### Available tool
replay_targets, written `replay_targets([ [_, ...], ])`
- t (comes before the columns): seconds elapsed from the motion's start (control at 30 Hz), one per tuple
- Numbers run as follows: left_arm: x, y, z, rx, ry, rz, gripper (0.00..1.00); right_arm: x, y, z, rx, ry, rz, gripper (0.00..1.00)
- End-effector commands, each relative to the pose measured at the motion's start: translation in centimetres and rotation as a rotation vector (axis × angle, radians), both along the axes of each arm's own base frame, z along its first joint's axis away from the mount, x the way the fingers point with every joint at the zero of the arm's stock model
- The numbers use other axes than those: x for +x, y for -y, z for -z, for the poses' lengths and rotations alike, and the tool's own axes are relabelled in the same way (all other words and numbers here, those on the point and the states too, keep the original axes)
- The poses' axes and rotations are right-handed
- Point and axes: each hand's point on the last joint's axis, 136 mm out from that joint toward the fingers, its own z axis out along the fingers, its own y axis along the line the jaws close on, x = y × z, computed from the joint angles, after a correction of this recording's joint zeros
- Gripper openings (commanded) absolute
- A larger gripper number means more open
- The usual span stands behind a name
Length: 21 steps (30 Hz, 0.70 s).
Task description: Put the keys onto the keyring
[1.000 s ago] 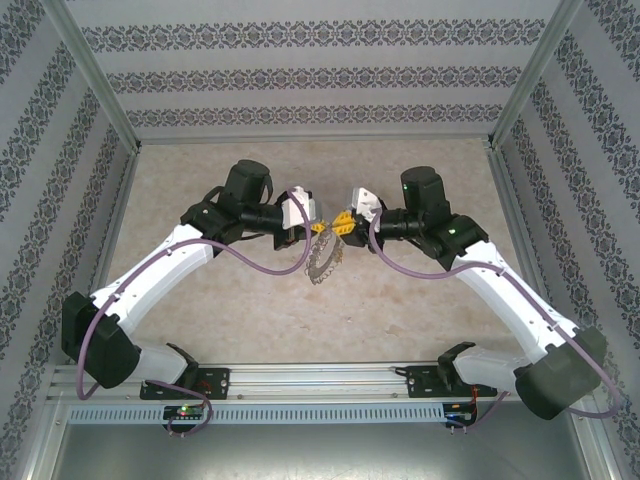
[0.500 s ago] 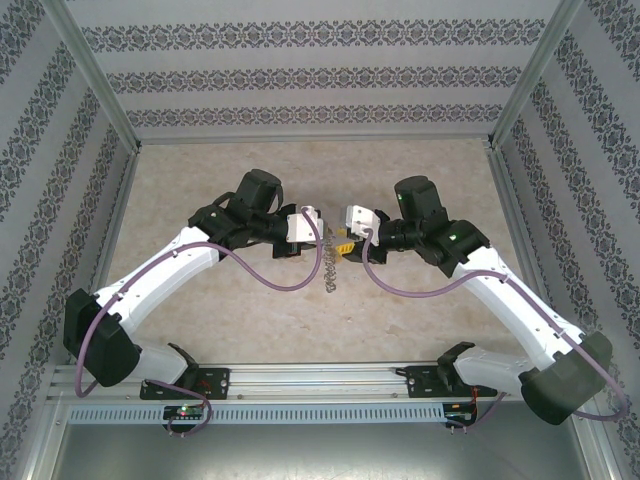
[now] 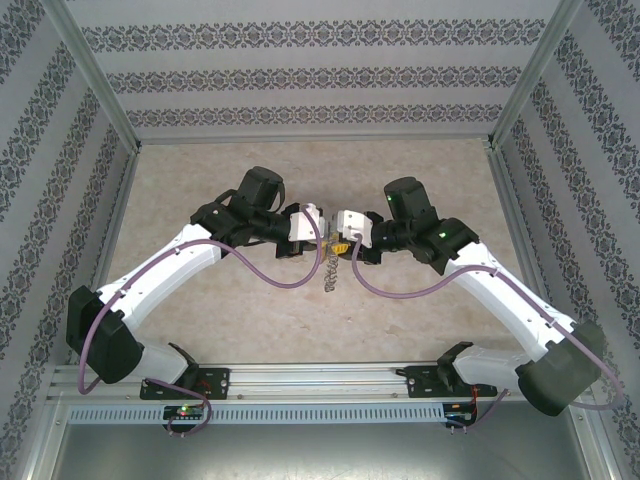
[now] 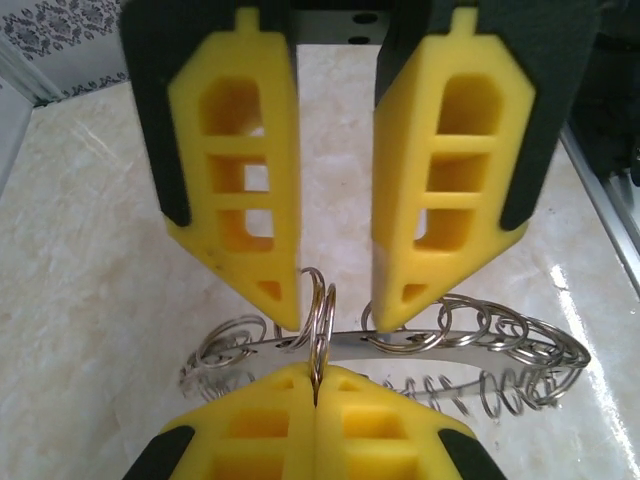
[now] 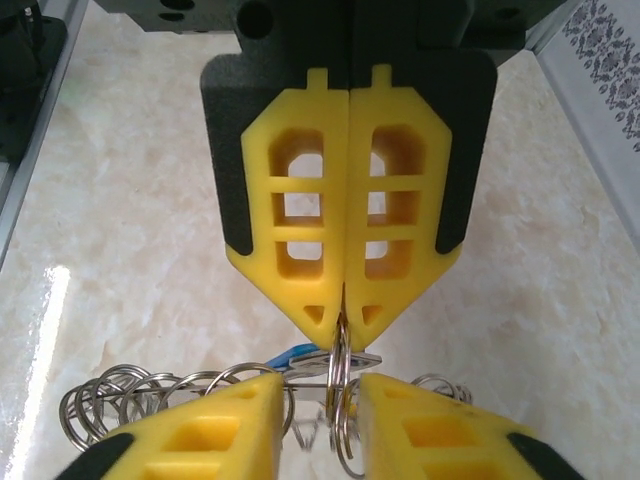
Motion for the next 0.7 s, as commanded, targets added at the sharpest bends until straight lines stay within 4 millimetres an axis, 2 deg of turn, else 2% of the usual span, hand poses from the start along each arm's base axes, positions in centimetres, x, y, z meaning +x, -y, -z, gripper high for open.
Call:
replay_targets([
  [0.0,-0.5,1.4,-2.5,-0.080,0.017,0.053,0.00,0.5,-0.2,-0.6,-0.012,0.052,0.007,0.20],
  [0.13,-0.4,1.5,-2.2,-0.076,0.001,0.055,0.00,0.6,-0.3,-0.9,-0.002,0.059,0.010,0.16],
  [0.27,-0.3,1.7,-2.2,-0.078,-0.011,0.053,0.00,0.6,-0.4,-0.9,-0.005,0.048,0.006,0.00],
  [0.47,0.2,1.3,-0.9,-0.053,-0.006,0.013,0.00,-0.2,-0.3,-2.2,0.084,0.005,-0.022,0.00],
  [0.67,0.1,1.1,-0.6,-0.066,0.004,0.002,0.02,-0.1,-0.2,-3.8,0.198,0.004,0.006,0.00],
])
